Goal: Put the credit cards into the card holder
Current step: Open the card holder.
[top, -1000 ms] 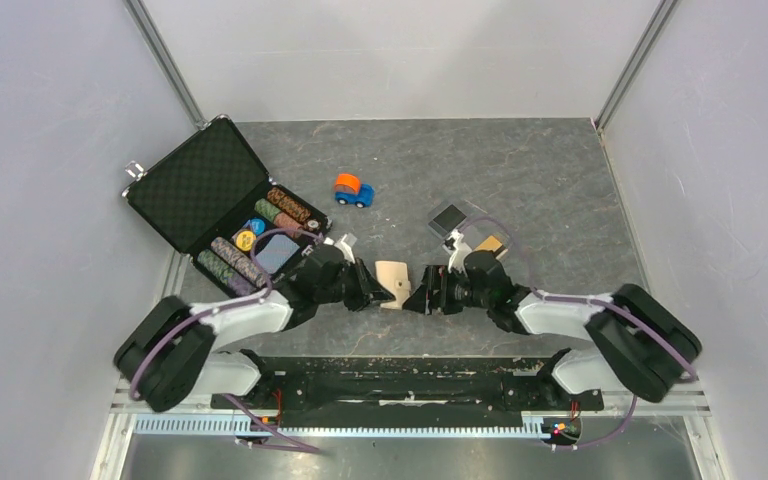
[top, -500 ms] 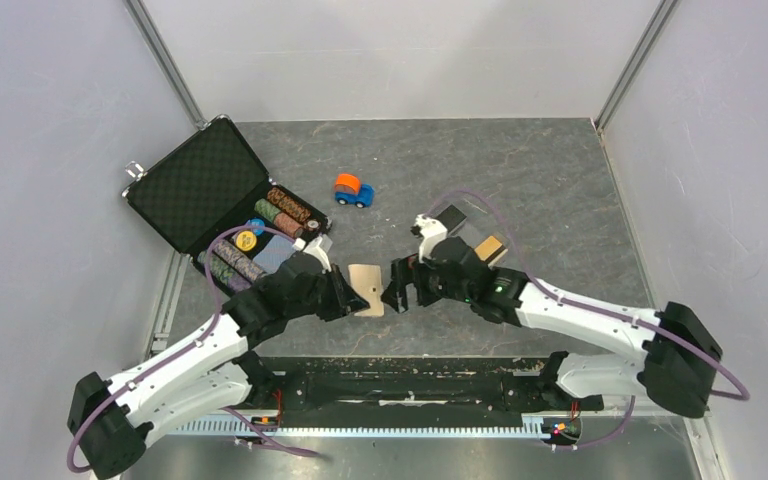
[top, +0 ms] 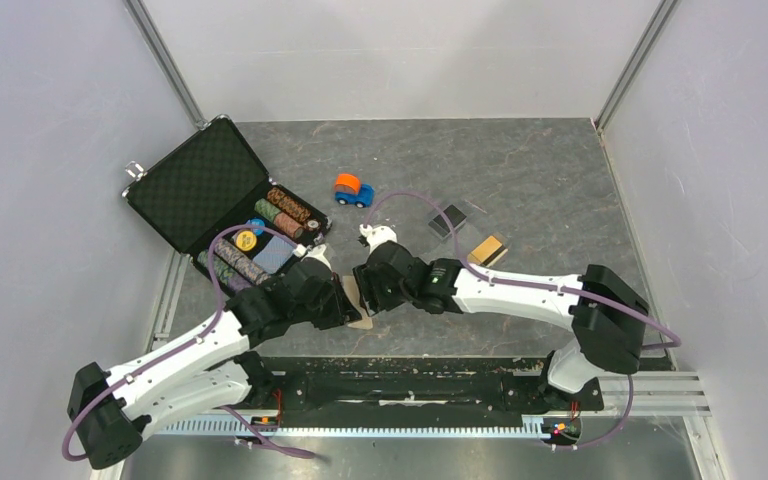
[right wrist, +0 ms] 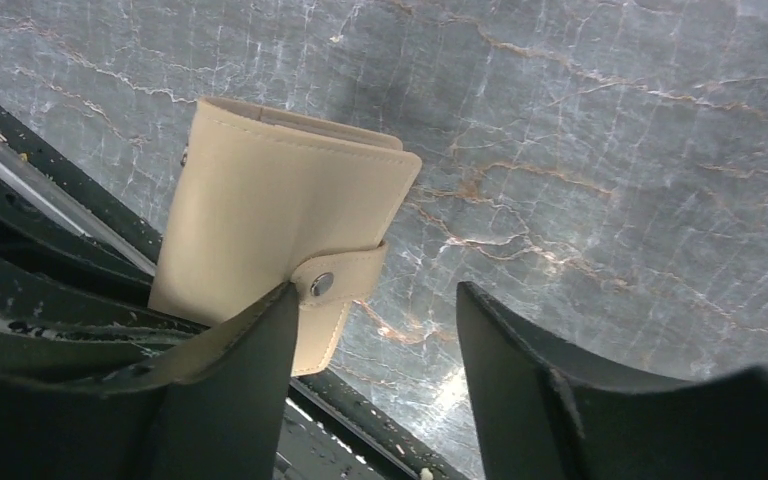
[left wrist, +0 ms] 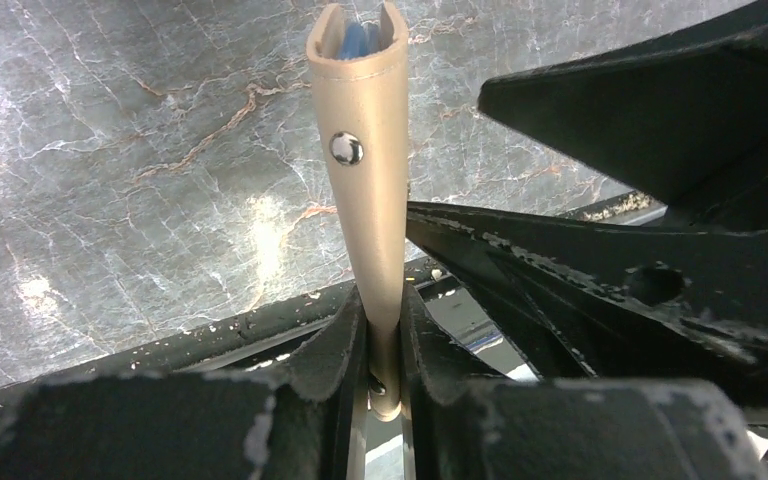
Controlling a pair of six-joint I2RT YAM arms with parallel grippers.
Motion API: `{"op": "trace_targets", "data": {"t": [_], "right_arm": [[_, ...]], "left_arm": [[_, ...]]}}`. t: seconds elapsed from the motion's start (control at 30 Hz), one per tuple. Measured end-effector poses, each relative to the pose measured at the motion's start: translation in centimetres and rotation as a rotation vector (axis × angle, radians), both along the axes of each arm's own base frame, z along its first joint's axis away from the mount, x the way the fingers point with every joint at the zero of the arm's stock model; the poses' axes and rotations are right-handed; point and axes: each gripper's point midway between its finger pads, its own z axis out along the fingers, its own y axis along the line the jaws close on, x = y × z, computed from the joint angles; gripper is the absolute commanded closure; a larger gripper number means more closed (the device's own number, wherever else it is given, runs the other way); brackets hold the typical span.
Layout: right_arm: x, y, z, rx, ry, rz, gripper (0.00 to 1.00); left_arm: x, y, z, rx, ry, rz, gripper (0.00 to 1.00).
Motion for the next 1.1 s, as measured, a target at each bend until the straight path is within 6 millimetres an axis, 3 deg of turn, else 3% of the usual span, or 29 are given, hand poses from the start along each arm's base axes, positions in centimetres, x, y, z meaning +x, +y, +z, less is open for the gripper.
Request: {"op": "trace_targets", "data": {"t": [0.2,0.37,0.63,0.7,0.83,0.93,1.0,1.1], "right_arm": [[-0.4,0.8,-0.6,-0.004,0.012,-0.008,0.69],[-0.4,1.2,-0.6,0.0,0.018,-0.019,0.76],[1.2,-5.3,-5.7,-0.201,0.04,-0.14,0.76],[1.1,-7.4,-7.0,-0.238,0.063,-0.162,0.69],[0.6,-11.0,-7.9,-0.226,0.102,-0.204,0.42],[0.5,-12.7,-6.6,-0.122,0.096,-0.227,0.16],[0.4,-12.9,-5.2,-0.044,0.08,-0.234,0.04],[0.4,-12.3,-2.9,0.079,0.041,-0.205,0.02]], "left_arm": [[0.0,0.1,-0.1,0.01,-0.001,0.003,0.98],[0.1,0.2,-0.1,0.012,-0.004,0.007,0.98],[0.1,-0.9,0.9,-0.048,-0.021,-0.022,0.98],[0.2,-1.2,1.3,-0.065,-0.028,-0.028,0.98],[0.3,-1.7,1.7,-0.089,-0.038,-0.035,0.98],[0.5,-1.9,1.8,-0.106,-0.051,-0.033,0.98],[0.6,-2.0,1.7,-0.113,-0.052,-0.029,0.98],[0.6,-2.2,1.2,-0.132,-0.045,-0.018,0.98]]}}
